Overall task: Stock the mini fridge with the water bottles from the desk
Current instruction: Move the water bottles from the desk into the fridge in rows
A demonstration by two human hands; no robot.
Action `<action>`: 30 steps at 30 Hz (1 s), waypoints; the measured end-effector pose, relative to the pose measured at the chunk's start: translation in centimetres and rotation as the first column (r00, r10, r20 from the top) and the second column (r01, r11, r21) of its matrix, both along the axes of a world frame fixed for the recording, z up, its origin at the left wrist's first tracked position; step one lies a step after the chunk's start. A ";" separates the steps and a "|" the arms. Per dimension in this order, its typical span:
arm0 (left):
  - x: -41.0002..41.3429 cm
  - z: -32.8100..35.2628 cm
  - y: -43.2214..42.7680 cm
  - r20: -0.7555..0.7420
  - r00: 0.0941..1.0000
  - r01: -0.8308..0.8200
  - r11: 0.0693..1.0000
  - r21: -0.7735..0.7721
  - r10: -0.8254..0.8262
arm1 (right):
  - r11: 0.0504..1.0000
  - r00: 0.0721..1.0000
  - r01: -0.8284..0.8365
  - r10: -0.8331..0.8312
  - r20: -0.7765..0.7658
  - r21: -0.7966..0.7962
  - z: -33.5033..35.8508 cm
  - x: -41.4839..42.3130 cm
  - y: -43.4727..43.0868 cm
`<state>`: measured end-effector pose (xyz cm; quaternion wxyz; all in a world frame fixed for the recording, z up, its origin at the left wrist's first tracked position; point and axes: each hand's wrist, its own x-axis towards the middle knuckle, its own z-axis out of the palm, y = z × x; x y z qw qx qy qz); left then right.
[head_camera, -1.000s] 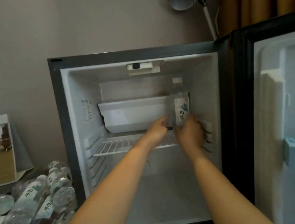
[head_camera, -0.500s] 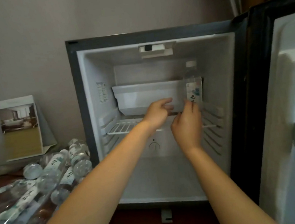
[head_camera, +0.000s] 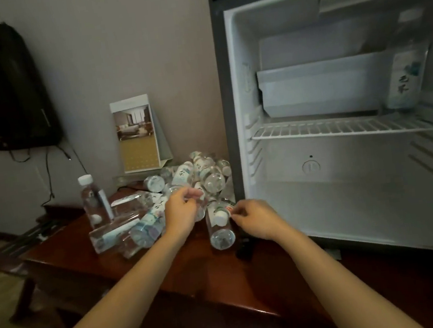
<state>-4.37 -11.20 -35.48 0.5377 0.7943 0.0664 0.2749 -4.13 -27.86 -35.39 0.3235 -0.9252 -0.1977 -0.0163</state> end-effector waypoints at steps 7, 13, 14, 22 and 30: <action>2.6 -2.6 3.2 -0.104 0.987 0.124 0.992 -0.031 -0.126 | 0.989 0.993 0.113 -0.115 -0.011 -0.095 -1.0 1.8 4.5; 4.0 -3.7 2.7 -0.152 0.956 0.254 0.967 0.007 -0.250 | 0.978 0.989 0.103 -0.120 -0.089 -0.179 -0.8 2.7 5.8; 4.2 -3.7 2.6 -0.147 0.954 0.264 0.965 0.002 -0.261 | 0.976 0.988 0.105 -0.125 -0.096 -0.192 -0.6 2.8 5.8; 3.9 -2.6 1.9 -0.045 0.920 0.389 0.921 -0.033 -0.390 | 0.973 0.985 0.171 -0.164 0.052 -0.155 -0.4 2.6 5.9; 2.9 -1.7 2.0 -0.061 0.835 0.542 0.836 -0.082 -0.547 | 0.980 0.947 0.196 -0.185 0.262 -0.019 1.7 1.6 6.3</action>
